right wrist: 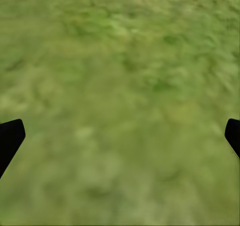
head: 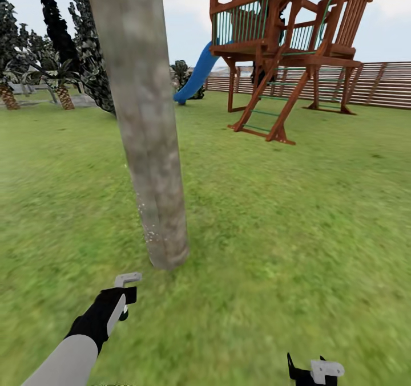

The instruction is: In the garden, pick up the pesticide atomizer on the floor and spray pesticide onto both trees until each tree trunk is fully covered.

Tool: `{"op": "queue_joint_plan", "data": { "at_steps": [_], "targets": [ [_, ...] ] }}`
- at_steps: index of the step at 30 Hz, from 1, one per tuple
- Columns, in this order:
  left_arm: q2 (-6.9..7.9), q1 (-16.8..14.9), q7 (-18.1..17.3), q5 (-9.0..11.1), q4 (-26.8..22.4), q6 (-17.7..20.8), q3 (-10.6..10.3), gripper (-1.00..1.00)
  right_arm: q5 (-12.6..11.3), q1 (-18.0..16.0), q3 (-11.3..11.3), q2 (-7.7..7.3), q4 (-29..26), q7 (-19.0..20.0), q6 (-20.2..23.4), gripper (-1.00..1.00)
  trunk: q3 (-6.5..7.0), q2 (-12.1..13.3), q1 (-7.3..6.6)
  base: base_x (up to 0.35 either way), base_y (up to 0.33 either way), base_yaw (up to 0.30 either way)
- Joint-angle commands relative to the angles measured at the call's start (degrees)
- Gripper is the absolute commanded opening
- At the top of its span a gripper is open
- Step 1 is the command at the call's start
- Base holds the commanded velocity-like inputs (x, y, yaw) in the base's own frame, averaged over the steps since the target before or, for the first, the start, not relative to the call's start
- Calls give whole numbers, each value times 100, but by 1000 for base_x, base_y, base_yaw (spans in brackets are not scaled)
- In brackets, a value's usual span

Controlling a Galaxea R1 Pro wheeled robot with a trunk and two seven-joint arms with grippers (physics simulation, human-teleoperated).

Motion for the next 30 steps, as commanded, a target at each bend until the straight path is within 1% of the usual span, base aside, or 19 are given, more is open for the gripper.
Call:
{"op": "queue_joint_plan", "data": {
  "at_steps": [1,18,30],
  "targets": [
    [-2,0,1,-2,0,0,0,-100,0,-1,0,0,0,0,0,100,0,0,0,81,-270,279],
    [-9,0,1,-10,0,0,0,-100,0,-1,0,0,0,0,0,100,0,0,0,19,-273,279],
    [-9,0,1,-2,0,0,0,-100,0,-1,0,0,0,0,0,100,0,0,0,87,-275,279]
  ]
}}
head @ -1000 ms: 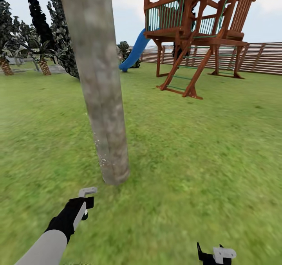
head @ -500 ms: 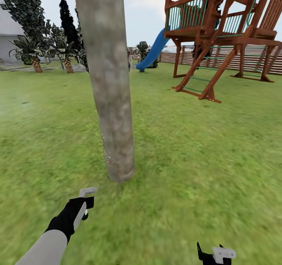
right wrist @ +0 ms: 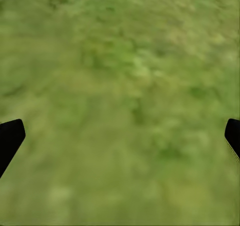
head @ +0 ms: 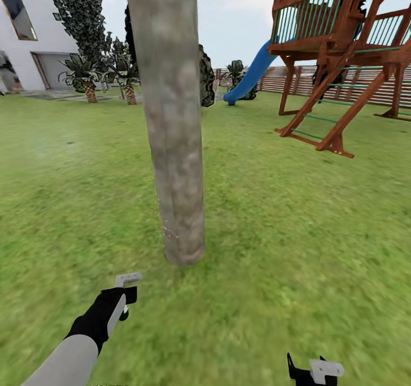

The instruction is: In the garden, pick up the pesticide atomizer on the floor and spray pesticide onto both trees until each tree trunk is fully covered.

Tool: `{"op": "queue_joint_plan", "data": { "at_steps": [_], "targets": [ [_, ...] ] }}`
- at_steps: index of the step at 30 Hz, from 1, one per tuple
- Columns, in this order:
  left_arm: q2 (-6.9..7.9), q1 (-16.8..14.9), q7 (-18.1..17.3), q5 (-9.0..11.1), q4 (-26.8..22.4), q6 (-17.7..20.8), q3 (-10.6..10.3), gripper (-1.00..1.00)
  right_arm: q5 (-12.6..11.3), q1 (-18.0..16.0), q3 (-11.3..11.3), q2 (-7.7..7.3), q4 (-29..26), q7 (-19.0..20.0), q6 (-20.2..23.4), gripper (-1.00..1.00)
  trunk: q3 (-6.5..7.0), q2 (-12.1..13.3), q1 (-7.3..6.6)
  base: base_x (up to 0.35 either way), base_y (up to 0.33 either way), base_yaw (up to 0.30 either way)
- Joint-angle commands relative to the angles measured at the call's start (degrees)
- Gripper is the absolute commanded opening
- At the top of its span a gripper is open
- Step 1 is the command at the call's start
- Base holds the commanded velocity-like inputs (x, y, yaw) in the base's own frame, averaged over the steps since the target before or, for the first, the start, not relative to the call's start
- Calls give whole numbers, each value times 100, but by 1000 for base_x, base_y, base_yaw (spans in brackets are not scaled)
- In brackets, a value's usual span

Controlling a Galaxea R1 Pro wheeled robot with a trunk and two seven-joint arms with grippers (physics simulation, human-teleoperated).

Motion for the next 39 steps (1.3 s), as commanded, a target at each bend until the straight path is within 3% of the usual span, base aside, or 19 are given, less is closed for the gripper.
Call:
{"op": "queue_joint_plan", "data": {
  "at_steps": [1,10,18,28,30,33,36,39],
  "targets": [
    [0,0,1,-2,0,0,0,-100,0,0,0,0,0,0,0,100,0,0,0,97,-275,279],
    [0,1,1,-2,0,0,0,-100,-1,0,0,0,0,0,0,100,0,0,0,108,-275,276],
    [0,0,-3,-2,-4,0,0,-100,0,0,0,-16,0,0,-8,100,0,0,0,7,-261,20],
    [-16,-7,-11,-11,-57,3,-46,-100,0,0,0,2,-6,1,-9,100,0,0,0,-168,-15,5],
    [-211,-66,-31,-43,-93,49,-124,-100,0,0,0,4,-8,0,-9,100,0,0,0,-6,0,189],
    [-650,-191,-37,-53,-154,102,-552,-100,-5,0,0,5,-9,0,-9,100,0,0,0,-1,0,150],
    [-813,-420,-44,-26,-335,214,-653,-100,-8,0,0,6,-9,0,-9,100,0,0,0,0,0,19],
    [-814,-484,-83,-5,-755,350,-664,-100,-6,0,0,9,-9,0,-9,100,0,0,0,0,0,2]
  ]
}}
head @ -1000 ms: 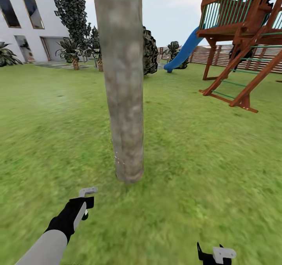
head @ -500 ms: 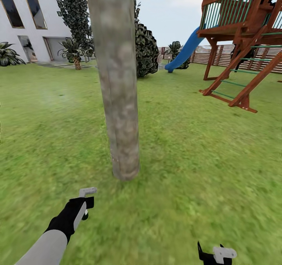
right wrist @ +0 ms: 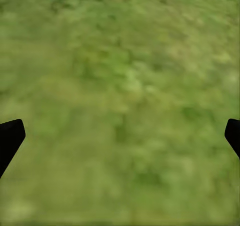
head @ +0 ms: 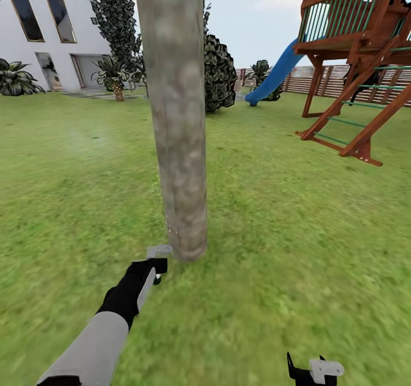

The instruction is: In the garden, pick up the pesticide atomizer on the floor and spray pesticide onto both trees until each tree trunk is fully covered.

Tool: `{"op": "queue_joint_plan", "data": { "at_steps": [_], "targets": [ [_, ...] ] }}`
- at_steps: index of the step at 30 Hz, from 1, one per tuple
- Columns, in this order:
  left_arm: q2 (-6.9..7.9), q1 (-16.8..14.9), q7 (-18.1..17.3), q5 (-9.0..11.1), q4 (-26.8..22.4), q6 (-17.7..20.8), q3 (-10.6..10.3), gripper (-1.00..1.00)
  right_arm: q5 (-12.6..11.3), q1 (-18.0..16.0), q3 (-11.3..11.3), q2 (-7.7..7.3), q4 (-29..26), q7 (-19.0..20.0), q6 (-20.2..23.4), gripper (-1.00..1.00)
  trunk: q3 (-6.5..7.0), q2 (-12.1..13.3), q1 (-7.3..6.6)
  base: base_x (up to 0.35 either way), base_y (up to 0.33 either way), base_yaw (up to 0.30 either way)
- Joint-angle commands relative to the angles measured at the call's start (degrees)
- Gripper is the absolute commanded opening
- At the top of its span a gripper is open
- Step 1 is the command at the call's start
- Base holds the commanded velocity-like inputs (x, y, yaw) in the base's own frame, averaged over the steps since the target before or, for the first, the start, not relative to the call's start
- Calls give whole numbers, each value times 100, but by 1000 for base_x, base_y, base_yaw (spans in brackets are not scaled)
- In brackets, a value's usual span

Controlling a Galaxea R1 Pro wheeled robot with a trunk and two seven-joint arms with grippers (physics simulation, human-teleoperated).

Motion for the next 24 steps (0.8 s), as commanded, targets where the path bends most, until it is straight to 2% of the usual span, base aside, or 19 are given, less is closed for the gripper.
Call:
{"op": "queue_joint_plan", "data": {
  "at_steps": [1,3,5,6,8,11,12,13,15,16,18,20,22,24],
  "targets": [
    [23,-6,-2,18,-129,57,5,-100,3,0,0,0,0,0,0,100,-1,0,0,0,0,0],
    [50,-86,-12,19,-388,435,25,-100,-1,0,0,0,0,0,0,100,-1,0,0,0,0,0],
    [9,-110,-23,16,-642,643,-7,-100,0,0,0,0,0,0,7,100,-1,0,0,0,0,0],
    [-16,-105,-70,20,-678,666,-102,-100,-2,0,0,0,0,0,8,100,-1,0,0,0,0,-131],
    [-27,-66,-391,22,-699,683,-420,-100,-1,0,0,0,0,0,9,100,-1,0,0,0,0,-239],
    [47,-51,-662,14,-709,694,-485,-100,-1,0,0,0,0,0,9,100,-1,0,0,0,0,-64],
    [106,-55,-671,7,-711,695,-416,-100,-2,0,0,0,0,0,9,100,-1,0,0,0,0,-6],
    [272,-61,-685,14,-712,696,-193,-100,-1,0,0,0,0,0,9,100,-1,0,0,0,0,-3],
    [502,-62,-696,14,-712,699,141,-100,-1,0,0,0,0,0,9,100,-1,0,0,0,0,-1],
    [498,-50,-692,-8,-712,699,142,-100,0,0,0,0,0,0,9,100,-1,0,0,0,0,0],
    [479,-44,-688,-19,-712,703,-99,-100,1,0,0,0,0,0,9,100,-1,0,0,-5,0,0],
    [436,-43,-675,6,-712,730,-527,-100,1,0,0,0,0,0,9,100,-1,0,0,-186,0,0],
    [326,-76,-674,11,-719,746,-646,-100,1,0,0,0,0,0,9,100,-1,0,0,-296,0,0],
    [208,-115,-686,20,-832,755,-668,-100,-1,0,0,0,0,0,9,100,-1,0,0,-107,0,0]
  ]
}}
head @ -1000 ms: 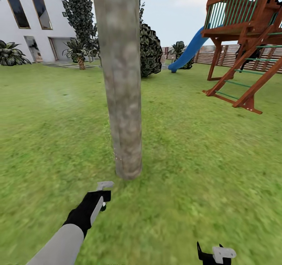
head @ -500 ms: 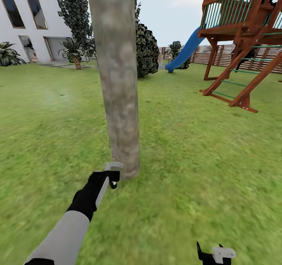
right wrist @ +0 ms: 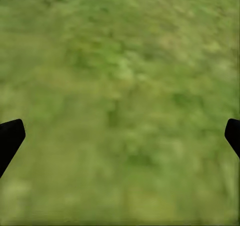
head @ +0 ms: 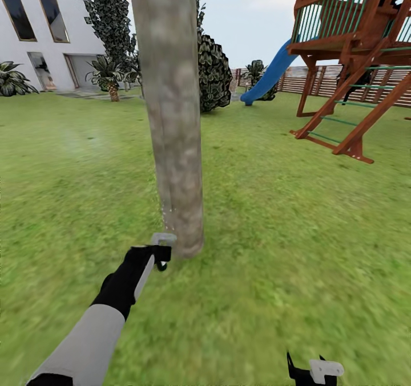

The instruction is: In the garden, pick up the pesticide atomizer on the floor and spray pesticide onto both trees until each tree trunk is fully covered.

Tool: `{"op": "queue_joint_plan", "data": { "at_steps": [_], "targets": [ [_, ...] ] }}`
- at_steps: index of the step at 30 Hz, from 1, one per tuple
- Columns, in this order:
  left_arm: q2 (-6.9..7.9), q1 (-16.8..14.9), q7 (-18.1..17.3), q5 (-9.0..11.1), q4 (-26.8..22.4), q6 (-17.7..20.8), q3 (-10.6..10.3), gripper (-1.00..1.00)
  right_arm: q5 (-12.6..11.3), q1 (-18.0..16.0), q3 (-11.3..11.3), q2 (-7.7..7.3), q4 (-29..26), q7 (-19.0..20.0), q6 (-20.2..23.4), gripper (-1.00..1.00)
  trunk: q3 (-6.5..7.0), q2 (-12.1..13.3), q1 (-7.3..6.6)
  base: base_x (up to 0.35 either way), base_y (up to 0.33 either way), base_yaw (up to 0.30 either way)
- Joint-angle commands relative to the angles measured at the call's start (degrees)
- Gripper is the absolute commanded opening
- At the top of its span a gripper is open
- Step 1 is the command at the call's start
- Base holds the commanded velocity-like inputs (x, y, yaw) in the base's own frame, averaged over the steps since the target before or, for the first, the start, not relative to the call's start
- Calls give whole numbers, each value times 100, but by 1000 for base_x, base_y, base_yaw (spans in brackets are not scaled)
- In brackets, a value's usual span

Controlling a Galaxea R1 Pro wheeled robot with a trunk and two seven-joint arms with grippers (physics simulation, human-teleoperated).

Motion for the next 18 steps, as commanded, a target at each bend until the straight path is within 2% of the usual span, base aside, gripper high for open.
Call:
{"op": "queue_joint_plan", "data": {
  "at_steps": [1,3,5,6,8,9,10,11,12,14,18],
  "targets": [
    [-56,-10,0,-36,-99,6,-2,-100,-1,0,0,0,0,0,0,100,0,0,0,-25,0,0],
    [-33,-8,-5,-35,-333,158,30,-100,-2,0,0,0,0,0,0,100,0,0,0,-8,0,-32],
    [132,-7,-15,29,-502,359,304,-100,-1,0,0,0,0,0,0,100,0,0,0,-2,0,-209],
    [290,-7,-59,127,-539,403,537,-100,-2,0,0,0,0,0,0,100,0,0,0,0,0,-180],
    [318,12,-119,168,-557,427,594,-100,-2,0,0,0,0,0,0,100,0,0,0,0,0,-52],
    [305,21,-126,171,-559,431,560,-100,-2,0,0,0,0,0,0,100,0,0,0,0,0,-15],
    [296,31,-135,177,-560,433,363,-100,-2,0,0,0,0,0,0,100,0,0,0,0,0,-6],
    [266,43,-135,188,-561,434,-69,-100,-2,0,0,0,0,0,0,100,0,0,0,0,0,-2],
    [191,55,-134,191,-561,434,-292,-100,-2,0,0,0,0,0,0,100,0,0,0,0,0,0],
    [139,58,-133,200,-566,435,-385,-100,-2,0,0,0,0,0,0,100,0,0,0,0,0,0],
    [189,50,-133,286,-712,435,-325,-100,-1,0,0,0,0,0,0,100,0,0,0,0,0,0]
  ]
}}
